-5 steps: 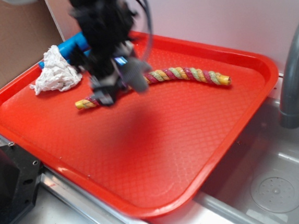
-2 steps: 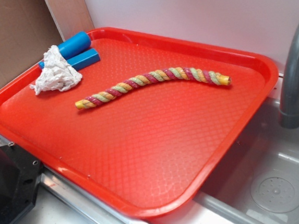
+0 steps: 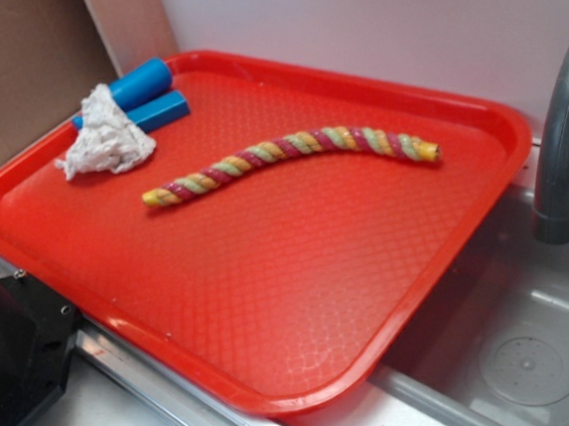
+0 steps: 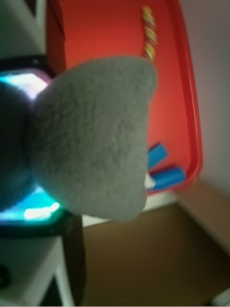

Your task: Grab the gray animal.

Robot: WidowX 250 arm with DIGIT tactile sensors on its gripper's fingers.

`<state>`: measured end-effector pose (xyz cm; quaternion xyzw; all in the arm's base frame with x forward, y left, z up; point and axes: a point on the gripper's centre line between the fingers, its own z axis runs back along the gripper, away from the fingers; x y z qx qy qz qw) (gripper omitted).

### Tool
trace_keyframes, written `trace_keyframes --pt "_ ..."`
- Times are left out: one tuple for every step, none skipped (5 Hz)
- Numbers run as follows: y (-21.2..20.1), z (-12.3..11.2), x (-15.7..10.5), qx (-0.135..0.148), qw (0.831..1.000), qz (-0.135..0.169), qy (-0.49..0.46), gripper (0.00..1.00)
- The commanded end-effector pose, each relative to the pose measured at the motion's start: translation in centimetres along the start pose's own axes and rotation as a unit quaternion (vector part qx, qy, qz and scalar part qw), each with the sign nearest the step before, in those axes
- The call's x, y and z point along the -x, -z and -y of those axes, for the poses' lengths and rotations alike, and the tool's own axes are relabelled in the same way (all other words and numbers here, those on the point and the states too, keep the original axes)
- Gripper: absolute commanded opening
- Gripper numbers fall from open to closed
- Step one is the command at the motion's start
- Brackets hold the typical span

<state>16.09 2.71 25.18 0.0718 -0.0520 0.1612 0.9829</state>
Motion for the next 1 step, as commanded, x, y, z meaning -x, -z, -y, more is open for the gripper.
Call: trace_keyframes --pt "-0.99 2.16 -0.09 0.017 0.998 -0.013 -0.065 0.0"
